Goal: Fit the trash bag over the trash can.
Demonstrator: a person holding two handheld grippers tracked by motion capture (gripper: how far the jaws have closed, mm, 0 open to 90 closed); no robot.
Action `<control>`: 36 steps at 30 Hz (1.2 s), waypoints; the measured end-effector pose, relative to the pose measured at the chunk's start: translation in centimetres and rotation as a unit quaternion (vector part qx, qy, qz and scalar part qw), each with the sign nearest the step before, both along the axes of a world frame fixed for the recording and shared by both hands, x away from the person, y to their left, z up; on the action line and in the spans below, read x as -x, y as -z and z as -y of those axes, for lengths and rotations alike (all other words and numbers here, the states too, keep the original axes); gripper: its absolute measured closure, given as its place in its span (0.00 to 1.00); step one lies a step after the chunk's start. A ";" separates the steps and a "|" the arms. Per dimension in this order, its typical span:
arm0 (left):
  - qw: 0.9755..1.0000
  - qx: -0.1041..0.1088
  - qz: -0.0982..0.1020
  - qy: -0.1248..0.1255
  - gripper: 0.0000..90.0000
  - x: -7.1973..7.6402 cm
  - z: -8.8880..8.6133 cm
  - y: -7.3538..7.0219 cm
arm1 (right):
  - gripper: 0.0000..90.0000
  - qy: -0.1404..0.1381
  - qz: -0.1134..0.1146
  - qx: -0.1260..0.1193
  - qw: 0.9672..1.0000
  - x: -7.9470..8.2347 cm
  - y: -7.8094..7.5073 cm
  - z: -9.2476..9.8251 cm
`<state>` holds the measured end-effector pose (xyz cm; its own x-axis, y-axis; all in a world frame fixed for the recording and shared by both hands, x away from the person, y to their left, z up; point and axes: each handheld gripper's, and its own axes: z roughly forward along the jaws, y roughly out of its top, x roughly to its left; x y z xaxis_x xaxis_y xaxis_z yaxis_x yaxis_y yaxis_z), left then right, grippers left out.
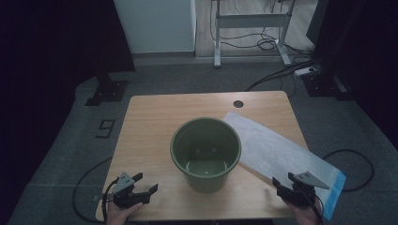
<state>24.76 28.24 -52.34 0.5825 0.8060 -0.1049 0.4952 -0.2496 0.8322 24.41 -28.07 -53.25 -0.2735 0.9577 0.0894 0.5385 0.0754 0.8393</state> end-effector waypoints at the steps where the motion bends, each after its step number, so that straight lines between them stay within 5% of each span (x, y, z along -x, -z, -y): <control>1: 1.000 -0.005 0.000 -0.003 0.19 0.2 -0.1 0.0 | 0.30 -0.021 0.008 0.001 1.000 -0.9 -0.2 -1.3; 9: 1.000 -0.008 -0.002 -0.010 0.19 0.5 -0.3 0.1 | 0.24 -0.064 -0.013 0.012 0.998 -5.2 0.6 -5.2; 18: 1.000 -0.010 -0.004 -0.012 0.19 0.5 -0.5 0.2 | 0.20 -0.075 -0.048 0.025 0.996 -8.9 1.5 -7.7; 24: 1.000 -0.015 -0.006 -0.012 0.19 0.4 -0.5 0.3 | 0.25 -0.049 -0.059 0.057 0.995 -9.2 2.2 -8.2; 36: 1.000 -0.001 -0.004 -0.011 0.19 0.4 -0.9 -0.1 | 0.44 -0.033 -0.050 0.060 0.996 -9.0 2.1 -7.1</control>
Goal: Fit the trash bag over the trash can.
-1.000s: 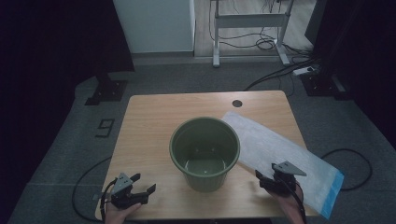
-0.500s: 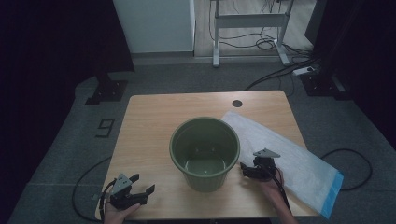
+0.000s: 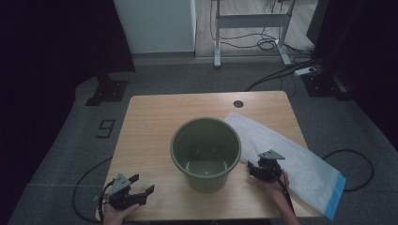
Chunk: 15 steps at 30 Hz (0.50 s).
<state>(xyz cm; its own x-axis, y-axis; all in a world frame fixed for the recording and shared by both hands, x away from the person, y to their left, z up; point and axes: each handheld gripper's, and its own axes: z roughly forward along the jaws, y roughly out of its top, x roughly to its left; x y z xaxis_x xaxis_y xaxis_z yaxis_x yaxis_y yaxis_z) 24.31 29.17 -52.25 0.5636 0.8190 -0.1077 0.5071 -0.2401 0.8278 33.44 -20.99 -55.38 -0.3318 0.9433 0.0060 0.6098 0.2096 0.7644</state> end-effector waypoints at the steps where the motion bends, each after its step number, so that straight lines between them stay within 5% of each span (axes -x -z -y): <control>1: 1.000 0.003 0.000 -0.002 0.20 0.1 0.0 0.0 | 0.46 0.003 0.002 0.000 1.000 0.1 0.0 0.1; 15: 1.000 -0.010 -0.012 0.000 0.21 0.0 0.6 0.2 | 0.85 0.014 0.008 -0.006 1.000 0.0 0.0 1.8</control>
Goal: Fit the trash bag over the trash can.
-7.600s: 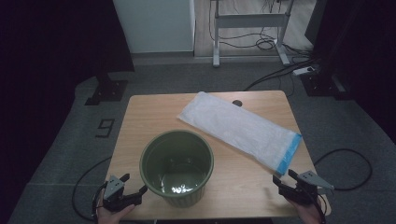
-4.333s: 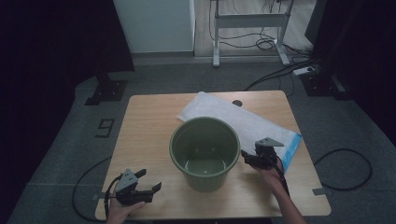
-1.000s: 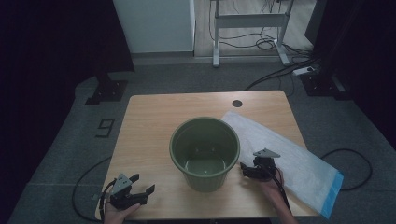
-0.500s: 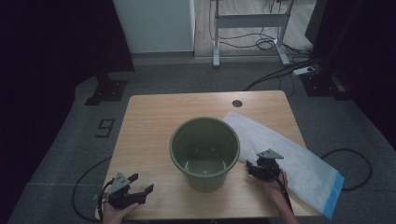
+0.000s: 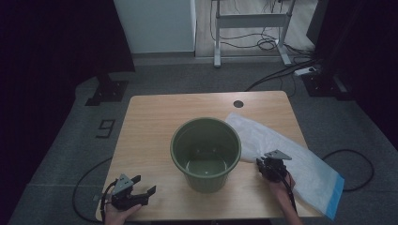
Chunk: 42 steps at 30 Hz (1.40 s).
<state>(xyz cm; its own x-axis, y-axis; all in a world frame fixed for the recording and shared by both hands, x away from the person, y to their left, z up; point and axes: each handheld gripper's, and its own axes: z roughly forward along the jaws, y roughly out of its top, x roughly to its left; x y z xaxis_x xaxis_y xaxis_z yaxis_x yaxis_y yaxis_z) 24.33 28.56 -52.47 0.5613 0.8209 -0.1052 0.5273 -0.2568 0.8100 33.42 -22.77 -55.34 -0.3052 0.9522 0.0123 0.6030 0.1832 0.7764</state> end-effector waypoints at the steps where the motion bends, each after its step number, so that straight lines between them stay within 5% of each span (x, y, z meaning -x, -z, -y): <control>1: 1.000 0.000 0.000 0.000 0.21 0.0 0.0 0.0 | 0.87 0.002 0.001 -0.001 1.000 0.0 0.0 0.0; 7: 1.000 0.001 -0.002 -0.004 0.21 -0.2 -0.2 0.0 | 0.96 0.011 0.004 -0.010 1.000 0.2 0.0 0.2; 23: 1.000 0.000 -0.004 -0.009 0.21 -0.3 -0.2 0.0 | 0.97 0.013 0.044 -0.116 0.992 1.5 -2.0 2.1; 32: 1.000 0.001 -0.004 -0.010 0.21 -0.4 -0.2 0.0 | 0.98 0.027 0.079 -0.156 0.984 2.1 -3.9 2.9; 42: 1.000 0.002 -0.007 -0.008 0.21 -0.5 -0.1 0.0 | 0.98 0.044 0.129 -0.201 0.970 3.3 -7.3 4.5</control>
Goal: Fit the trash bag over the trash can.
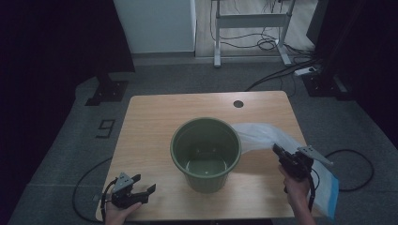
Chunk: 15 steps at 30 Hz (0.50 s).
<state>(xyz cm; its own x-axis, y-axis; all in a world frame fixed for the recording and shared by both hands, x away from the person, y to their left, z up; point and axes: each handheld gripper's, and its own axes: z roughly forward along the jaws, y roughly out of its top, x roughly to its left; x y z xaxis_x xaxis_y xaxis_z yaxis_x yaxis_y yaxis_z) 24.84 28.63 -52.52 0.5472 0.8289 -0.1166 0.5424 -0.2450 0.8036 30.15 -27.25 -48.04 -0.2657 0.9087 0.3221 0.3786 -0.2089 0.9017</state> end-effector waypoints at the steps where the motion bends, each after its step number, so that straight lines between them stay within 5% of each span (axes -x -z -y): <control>1: 1.000 0.000 0.000 0.000 0.21 0.0 0.0 0.0 | 0.98 0.000 0.000 0.000 1.000 0.0 0.0 0.0; 4: 1.000 0.000 0.001 0.003 0.21 0.0 0.1 -0.1 | 0.98 0.000 0.013 -0.024 1.000 0.4 -0.8 0.4; 15: 1.000 -0.002 -0.002 0.004 0.21 -0.1 0.2 0.0 | 0.98 -0.011 0.058 -0.037 0.998 1.8 -3.6 0.4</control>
<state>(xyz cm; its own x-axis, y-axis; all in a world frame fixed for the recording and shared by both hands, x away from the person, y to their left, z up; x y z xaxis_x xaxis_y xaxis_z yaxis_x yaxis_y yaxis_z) 24.98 28.47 -52.53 0.5528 0.8254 -0.1149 0.5435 -0.2525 0.8006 28.34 -27.64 -44.43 -0.3246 0.8770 0.3544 0.2769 -0.2701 0.9221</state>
